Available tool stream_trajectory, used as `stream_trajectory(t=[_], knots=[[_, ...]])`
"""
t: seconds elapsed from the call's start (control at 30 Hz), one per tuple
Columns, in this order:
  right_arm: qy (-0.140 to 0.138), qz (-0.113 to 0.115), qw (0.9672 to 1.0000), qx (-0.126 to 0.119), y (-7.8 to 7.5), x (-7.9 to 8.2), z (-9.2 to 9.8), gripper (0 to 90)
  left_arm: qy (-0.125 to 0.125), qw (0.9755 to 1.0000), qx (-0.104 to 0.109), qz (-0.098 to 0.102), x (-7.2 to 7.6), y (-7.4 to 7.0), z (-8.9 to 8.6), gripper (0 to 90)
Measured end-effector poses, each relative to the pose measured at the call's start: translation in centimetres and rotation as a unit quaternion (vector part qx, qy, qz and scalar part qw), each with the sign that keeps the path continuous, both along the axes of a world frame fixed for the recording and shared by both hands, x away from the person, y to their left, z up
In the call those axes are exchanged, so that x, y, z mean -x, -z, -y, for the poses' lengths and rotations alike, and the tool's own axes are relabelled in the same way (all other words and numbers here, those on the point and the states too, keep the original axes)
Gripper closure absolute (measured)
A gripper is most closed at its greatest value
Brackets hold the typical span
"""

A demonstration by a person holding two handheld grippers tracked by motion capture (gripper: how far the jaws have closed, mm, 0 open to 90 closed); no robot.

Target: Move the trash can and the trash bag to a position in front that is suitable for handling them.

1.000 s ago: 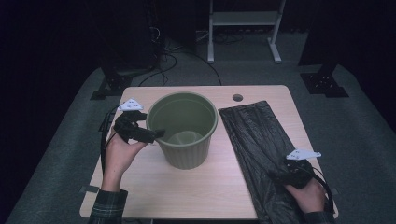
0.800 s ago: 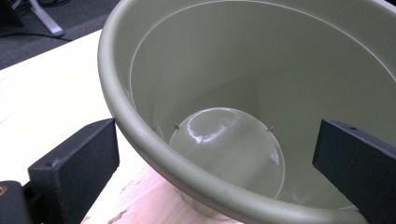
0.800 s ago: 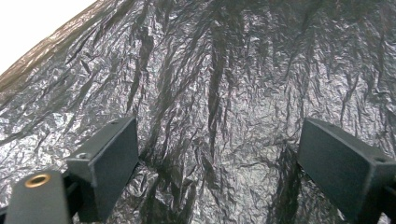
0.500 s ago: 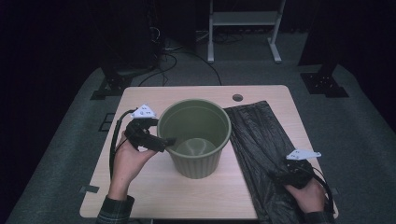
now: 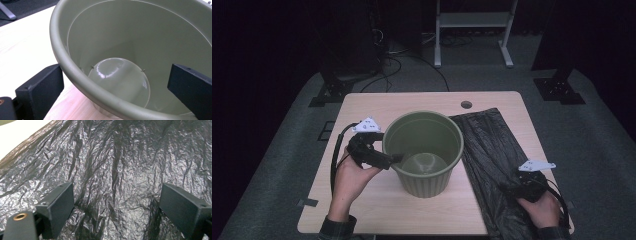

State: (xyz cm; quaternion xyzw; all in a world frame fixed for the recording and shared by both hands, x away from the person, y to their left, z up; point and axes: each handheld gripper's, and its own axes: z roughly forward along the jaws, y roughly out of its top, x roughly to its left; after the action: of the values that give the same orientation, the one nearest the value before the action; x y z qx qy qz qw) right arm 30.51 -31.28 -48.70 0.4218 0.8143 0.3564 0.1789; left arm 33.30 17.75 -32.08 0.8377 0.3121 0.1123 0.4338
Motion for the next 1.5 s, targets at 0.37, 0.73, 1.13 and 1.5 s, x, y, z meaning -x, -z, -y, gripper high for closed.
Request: stream_trajectory(t=[0.37,0.73,1.13,1.5], knots=[[0.000,0.000,1.0000,0.000,0.0,0.0,0.0,11.7,-0.009,0.9996,0.007,0.025,0.3,-1.4,-1.0,0.0],[0.001,0.000,1.0000,0.001,0.0,0.0,0.0,11.4,-0.014,0.9990,0.011,0.040,2.5,-2.1,-3.2,0.0],[0.006,-0.001,1.0000,0.000,0.0,0.1,0.0,11.3,-0.032,0.9982,0.013,0.049,4.9,-0.4,-5.2,0.0],[-0.004,-0.002,1.0000,0.002,0.0,0.2,0.0,10.2,-0.038,0.9982,-0.003,0.046,5.5,3.1,-4.6,0.0]])
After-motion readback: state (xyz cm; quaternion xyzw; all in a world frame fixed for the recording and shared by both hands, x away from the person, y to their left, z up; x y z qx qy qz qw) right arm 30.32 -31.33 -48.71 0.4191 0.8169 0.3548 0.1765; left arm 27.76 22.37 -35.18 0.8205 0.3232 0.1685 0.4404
